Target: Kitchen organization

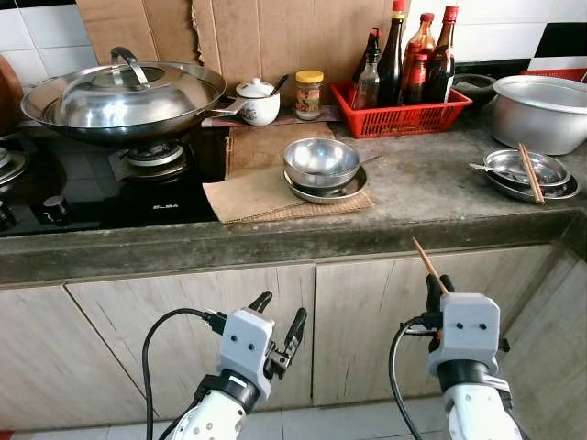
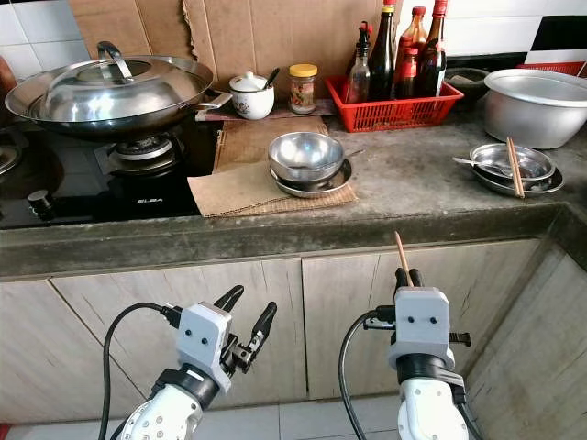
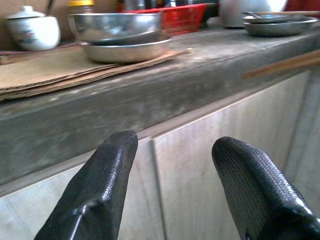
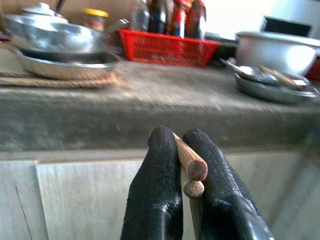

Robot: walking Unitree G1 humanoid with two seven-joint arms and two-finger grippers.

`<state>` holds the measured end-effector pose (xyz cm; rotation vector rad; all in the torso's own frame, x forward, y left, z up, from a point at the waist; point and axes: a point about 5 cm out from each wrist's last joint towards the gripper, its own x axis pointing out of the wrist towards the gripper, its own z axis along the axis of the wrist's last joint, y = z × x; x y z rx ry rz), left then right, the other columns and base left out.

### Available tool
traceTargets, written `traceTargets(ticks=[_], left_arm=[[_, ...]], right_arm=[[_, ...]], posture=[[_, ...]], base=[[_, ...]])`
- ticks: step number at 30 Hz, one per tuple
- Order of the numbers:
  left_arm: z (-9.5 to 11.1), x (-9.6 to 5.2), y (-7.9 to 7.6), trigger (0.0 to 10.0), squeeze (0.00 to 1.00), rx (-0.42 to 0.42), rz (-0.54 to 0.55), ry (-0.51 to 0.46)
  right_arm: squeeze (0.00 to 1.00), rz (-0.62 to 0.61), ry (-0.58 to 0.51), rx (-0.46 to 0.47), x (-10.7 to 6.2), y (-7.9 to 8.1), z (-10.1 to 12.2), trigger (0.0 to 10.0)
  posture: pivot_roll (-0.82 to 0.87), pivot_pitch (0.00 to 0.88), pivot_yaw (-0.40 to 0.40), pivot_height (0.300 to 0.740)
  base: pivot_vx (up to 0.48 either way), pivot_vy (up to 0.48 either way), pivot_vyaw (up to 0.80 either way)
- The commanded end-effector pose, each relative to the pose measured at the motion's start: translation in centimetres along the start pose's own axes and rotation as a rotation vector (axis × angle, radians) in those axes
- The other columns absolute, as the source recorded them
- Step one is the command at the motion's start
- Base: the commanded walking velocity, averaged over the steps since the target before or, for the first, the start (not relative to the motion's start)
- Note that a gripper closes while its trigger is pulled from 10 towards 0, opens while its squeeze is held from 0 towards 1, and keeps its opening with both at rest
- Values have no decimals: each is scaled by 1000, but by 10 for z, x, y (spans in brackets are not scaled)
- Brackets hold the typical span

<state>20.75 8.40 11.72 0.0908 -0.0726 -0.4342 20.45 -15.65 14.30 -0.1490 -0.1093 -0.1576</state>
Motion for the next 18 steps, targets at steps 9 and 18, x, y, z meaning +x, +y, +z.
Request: traceTargets(ticks=[9,18], left_arm=[[-2,0,-3,10000,0,-3,-32,20],[-3,0,-4,10000,0,-7,-42,31]], right_arm=[[0,39,27,45,-6,10,-1,0],[0,33,50,32,-7,9,-5,0]], posture=[[97,12,22,740],[97,24,25,740]], base=[[0,253,-782],[0,295,-781]])
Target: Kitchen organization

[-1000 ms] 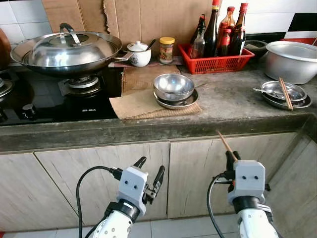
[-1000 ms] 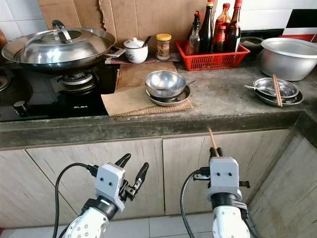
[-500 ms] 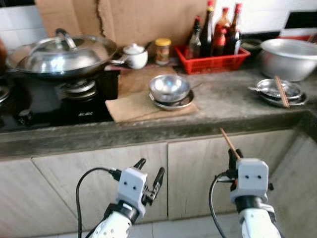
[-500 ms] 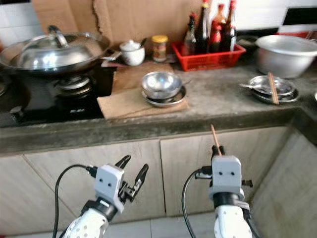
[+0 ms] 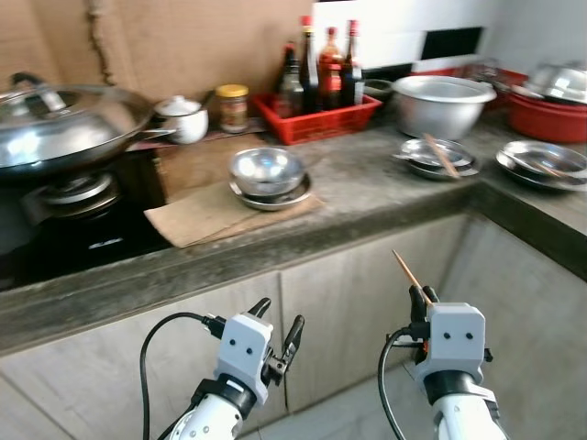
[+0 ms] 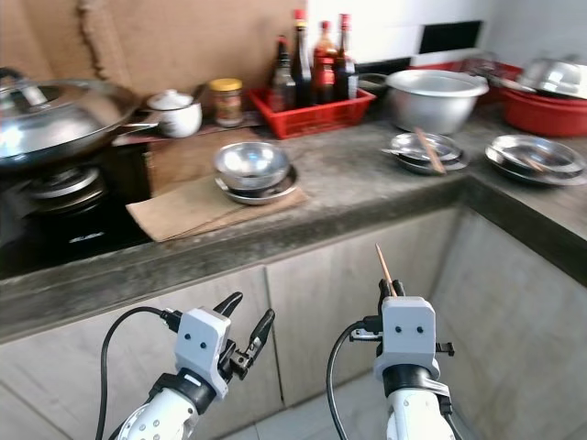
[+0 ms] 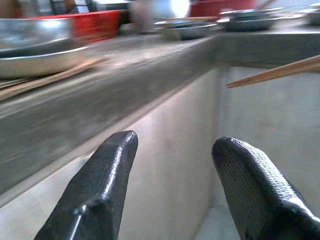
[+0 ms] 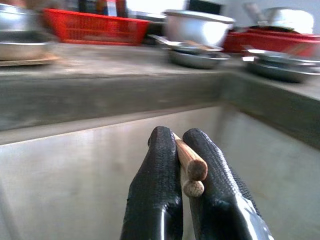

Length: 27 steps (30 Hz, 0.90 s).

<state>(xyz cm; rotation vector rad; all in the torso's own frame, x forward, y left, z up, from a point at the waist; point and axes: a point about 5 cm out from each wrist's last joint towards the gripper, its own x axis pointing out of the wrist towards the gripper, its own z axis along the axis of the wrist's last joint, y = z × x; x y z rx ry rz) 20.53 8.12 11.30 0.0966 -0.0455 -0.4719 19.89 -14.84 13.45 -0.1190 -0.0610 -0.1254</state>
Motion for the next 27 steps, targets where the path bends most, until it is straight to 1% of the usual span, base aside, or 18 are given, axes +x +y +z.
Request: traceTargets(ticks=[1,9,12,13,15,17,23,25,27], left_arm=[[1,1,0,10000,0,-7,-5,4],[1,2,0,10000,0,-2,-15,8],[0,2,-2,10000,0,28,-39,18],[-1,2,-4,10000,0,43,-58,18],[-1,2,-4,10000,0,43,-58,18],[-1,2,-6,10000,0,60,-75,21],[-3,3,-5,10000,0,68,-77,35],[-3,3,-5,10000,0,67,-78,37],[-3,3,-5,10000,0,67,-77,39]], right_arm=[[0,-1,3,2,0,1,1,0],[0,-4,13,-2,1,1,0,0],[0,-5,17,-2,1,2,-1,0],[0,-4,17,-3,1,3,-1,0],[0,-4,17,-3,1,3,-1,0],[0,-3,16,-4,1,4,-1,0],[0,4,19,1,2,6,-2,0],[0,7,20,3,2,6,-2,0],[0,11,21,5,2,6,-2,0]], posture=[[98,26,25,740],[99,31,24,740],[98,31,27,740],[99,31,27,740],[99,31,27,740],[99,32,33,740],[100,33,31,740],[100,34,32,740],[100,34,32,740]], base=[[0,476,-781],[0,0,-781],[0,0,-781],[0,-435,-781],[0,-435,-781],[0,-437,-781],[0,-442,-780],[0,-285,-781],[0,0,-781]])
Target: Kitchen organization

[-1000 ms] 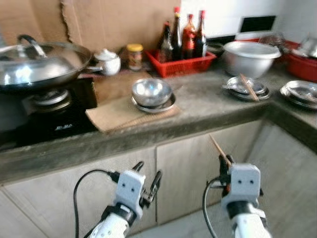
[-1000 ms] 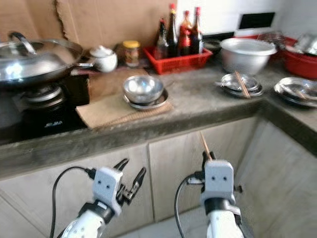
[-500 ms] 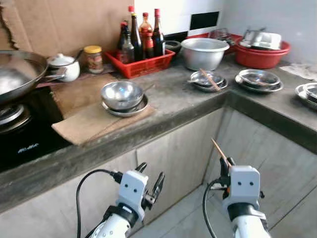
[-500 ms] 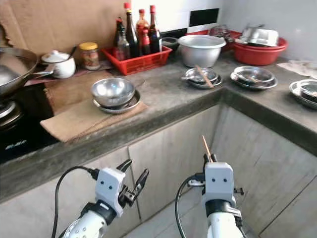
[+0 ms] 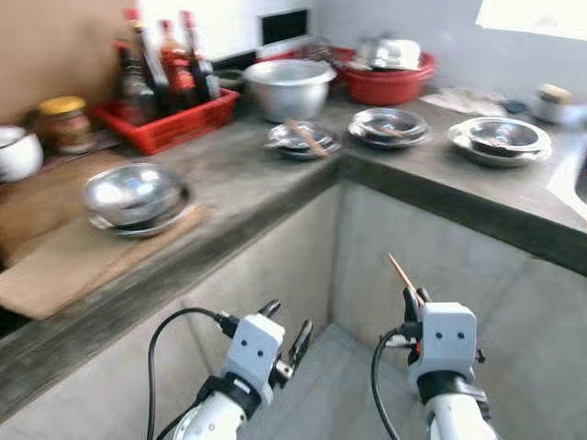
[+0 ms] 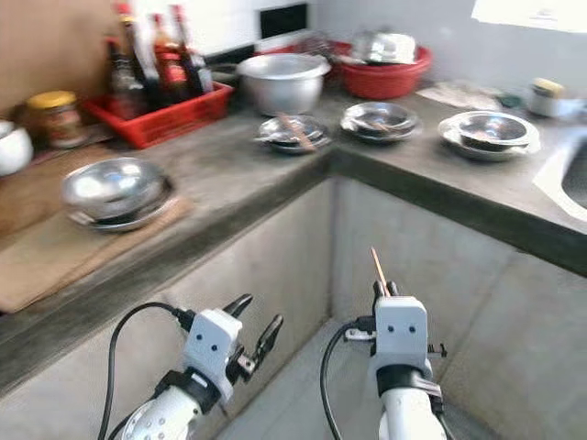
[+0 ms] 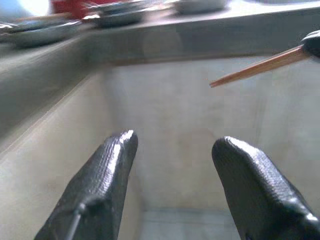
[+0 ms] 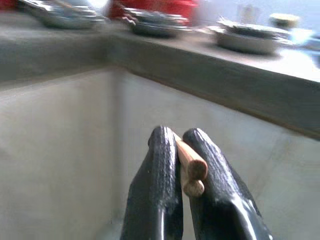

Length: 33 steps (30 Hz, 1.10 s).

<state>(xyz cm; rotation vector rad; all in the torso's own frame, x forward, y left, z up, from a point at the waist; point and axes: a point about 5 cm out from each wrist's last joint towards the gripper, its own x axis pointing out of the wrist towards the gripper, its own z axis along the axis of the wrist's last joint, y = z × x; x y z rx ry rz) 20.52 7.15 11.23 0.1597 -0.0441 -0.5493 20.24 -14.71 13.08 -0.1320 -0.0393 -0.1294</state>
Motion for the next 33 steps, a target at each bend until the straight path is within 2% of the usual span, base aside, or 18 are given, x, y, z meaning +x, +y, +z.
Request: traceTargets(ticks=[1,4,7,14,18,23,30,31,32,33], left_arm=[[-4,-2,3,10000,0,2,7,29],[-3,-2,5,10000,0,-21,15,24],[-3,-2,5,10000,0,-9,13,25],[-3,-2,2,10000,0,-1,-7,23],[-2,-2,4,10000,0,-10,7,24],[1,-1,9,10000,0,-50,50,12],[16,6,15,10000,0,-18,71,-50],[18,8,16,10000,0,-19,73,-60],[20,9,18,10000,0,-23,78,-72],[22,10,19,10000,0,-30,82,-80]], right_arm=[[0,17,1,20,-1,5,1,0],[0,24,3,22,-1,6,1,0],[0,29,4,23,0,6,0,0],[0,39,2,21,1,8,0,0],[0,43,-3,19,1,9,1,0],[0,50,-13,19,2,10,3,0],[0,49,-78,8,11,10,18,0],[0,52,-94,2,14,10,22,3843],[0,59,-110,-5,17,11,26,10000],[0,61,-125,-15,20,10,29,10000]], posture=[[100,34,32,740],[101,35,36,740],[101,34,32,740],[101,36,33,740],[102,41,34,740],[102,41,29,740],[104,31,26,740],[103,30,25,740],[102,29,29,740],[102,29,29,740]], base=[[0,0,-781],[0,0,-781],[0,0,-779],[0,-383,-781],[280,-354,-781],[0,0,-781],[0,0,-660],[281,-262,0],[360,0,0],[371,0,0]])
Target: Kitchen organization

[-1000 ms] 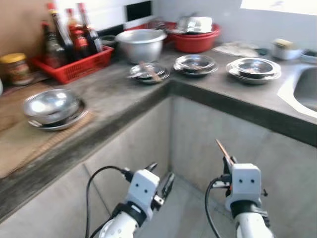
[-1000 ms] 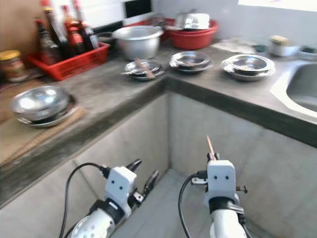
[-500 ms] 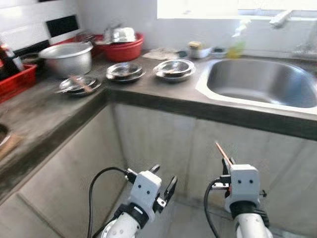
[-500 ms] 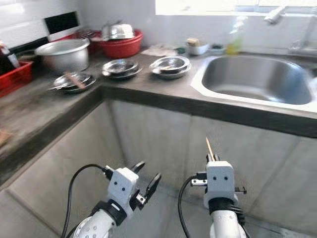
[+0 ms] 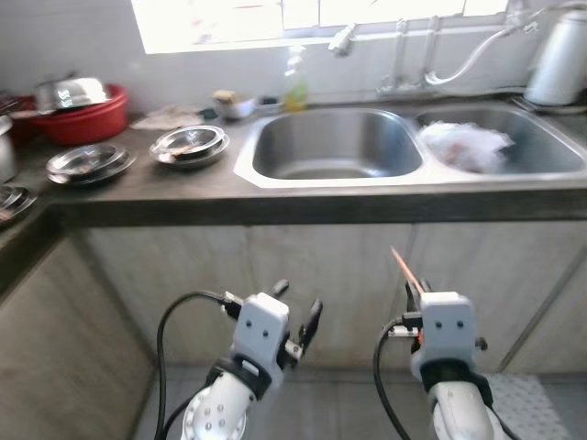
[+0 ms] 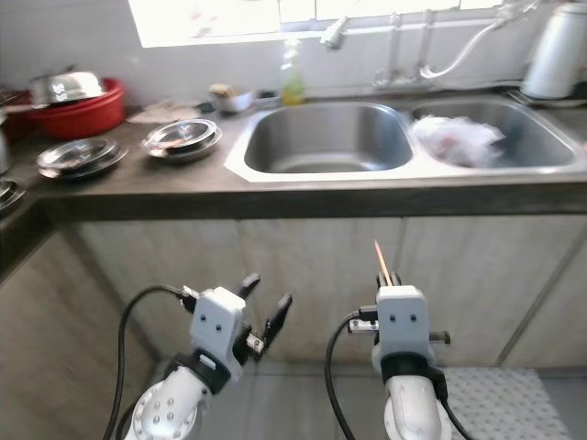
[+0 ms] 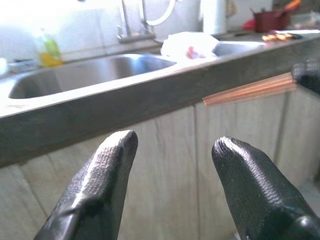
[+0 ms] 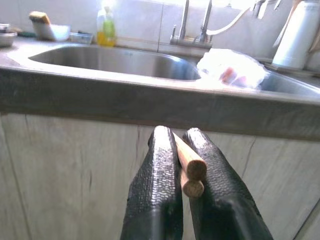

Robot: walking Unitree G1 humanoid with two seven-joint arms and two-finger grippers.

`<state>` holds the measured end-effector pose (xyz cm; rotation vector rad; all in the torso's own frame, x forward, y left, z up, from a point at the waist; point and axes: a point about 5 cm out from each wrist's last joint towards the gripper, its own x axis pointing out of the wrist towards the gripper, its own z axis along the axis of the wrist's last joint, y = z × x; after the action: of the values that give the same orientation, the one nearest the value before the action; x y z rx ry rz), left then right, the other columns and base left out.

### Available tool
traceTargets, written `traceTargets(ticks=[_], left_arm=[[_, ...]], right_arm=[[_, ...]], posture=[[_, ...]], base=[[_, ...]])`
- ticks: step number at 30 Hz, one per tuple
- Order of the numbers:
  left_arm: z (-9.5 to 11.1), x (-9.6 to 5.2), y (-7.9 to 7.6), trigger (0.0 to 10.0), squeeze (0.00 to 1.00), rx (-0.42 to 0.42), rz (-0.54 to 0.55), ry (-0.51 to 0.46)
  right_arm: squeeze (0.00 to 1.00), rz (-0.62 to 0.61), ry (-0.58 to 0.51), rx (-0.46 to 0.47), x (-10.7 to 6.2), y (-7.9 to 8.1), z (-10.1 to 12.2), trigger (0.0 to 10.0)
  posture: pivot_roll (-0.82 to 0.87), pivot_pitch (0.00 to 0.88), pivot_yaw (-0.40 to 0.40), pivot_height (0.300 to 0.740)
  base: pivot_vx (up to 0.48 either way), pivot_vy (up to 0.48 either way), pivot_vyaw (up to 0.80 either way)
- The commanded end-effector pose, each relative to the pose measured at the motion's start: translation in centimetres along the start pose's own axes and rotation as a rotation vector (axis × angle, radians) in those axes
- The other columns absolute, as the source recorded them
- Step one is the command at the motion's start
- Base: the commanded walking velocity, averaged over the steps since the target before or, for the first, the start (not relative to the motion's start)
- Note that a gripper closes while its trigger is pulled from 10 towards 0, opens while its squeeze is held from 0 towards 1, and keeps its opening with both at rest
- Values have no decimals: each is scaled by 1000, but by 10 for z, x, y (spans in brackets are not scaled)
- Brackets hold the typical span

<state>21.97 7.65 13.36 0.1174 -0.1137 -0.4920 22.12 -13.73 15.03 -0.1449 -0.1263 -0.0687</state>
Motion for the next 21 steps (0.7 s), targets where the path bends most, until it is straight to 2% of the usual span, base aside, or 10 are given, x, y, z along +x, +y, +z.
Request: traceTargets(ticks=[1,6,10,21], left_arm=[[5,2,5,10000,0,-12,27,-15],[19,13,21,10000,0,1,90,-60],[30,21,32,10000,0,29,118,-105],[27,22,30,10000,0,44,98,-97]], right_arm=[[0,3,-47,-12,6,-1,12,10000],[0,-36,-120,-10,28,-13,34,10000],[0,-46,-173,-4,43,-19,51,10000],[0,-19,-186,-4,53,-18,62,10000]], posture=[[102,29,29,740],[103,17,23,740],[104,8,20,740],[103,0,17,740]], base=[[371,0,0],[128,0,0],[353,0,0],[416,0,0]])
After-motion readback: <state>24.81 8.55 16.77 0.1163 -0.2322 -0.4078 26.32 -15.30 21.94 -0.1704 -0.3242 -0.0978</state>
